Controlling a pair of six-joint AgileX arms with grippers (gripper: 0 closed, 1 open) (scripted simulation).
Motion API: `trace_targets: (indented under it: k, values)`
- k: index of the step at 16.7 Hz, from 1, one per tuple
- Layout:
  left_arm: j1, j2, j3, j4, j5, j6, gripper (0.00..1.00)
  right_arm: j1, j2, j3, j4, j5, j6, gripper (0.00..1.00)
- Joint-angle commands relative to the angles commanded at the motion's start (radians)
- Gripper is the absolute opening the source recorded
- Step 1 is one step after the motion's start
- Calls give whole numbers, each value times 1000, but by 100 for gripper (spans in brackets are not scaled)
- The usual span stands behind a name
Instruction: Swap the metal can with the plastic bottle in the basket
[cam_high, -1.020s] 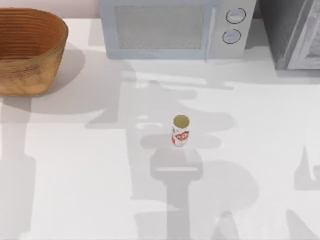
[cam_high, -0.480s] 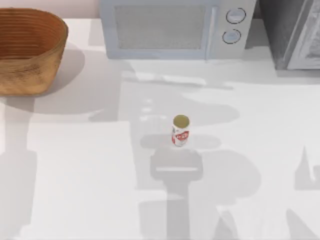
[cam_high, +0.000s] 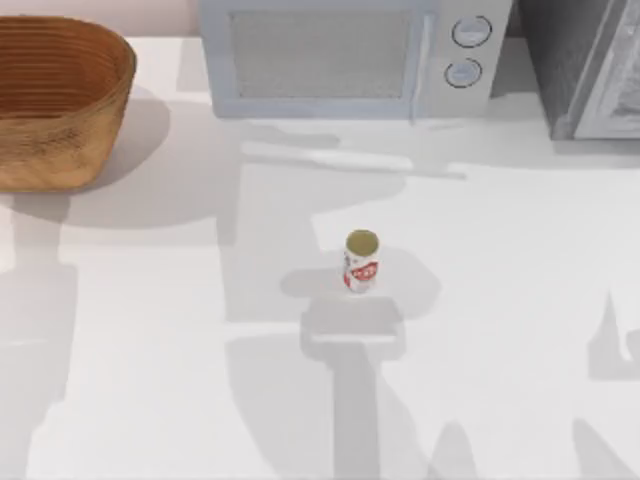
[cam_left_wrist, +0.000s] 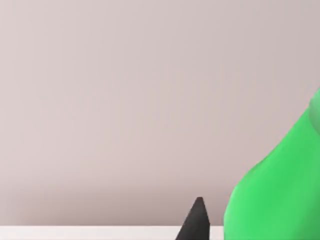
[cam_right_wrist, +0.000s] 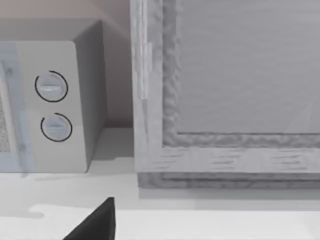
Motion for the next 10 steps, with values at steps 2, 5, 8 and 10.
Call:
trace_targets:
  k: [2,5,8,10]
  values:
    - [0,0,0,0,0,0,8,0,0,0,0,0,0,100]
    - [0,0,0,0,0,0,30,0,0,0,0,0,0,100]
    - [0,0,0,0,0,0,53,0,0,0,0,0,0,100]
    - [0,0,0,0,0,0,68,0,0,0,0,0,0,100]
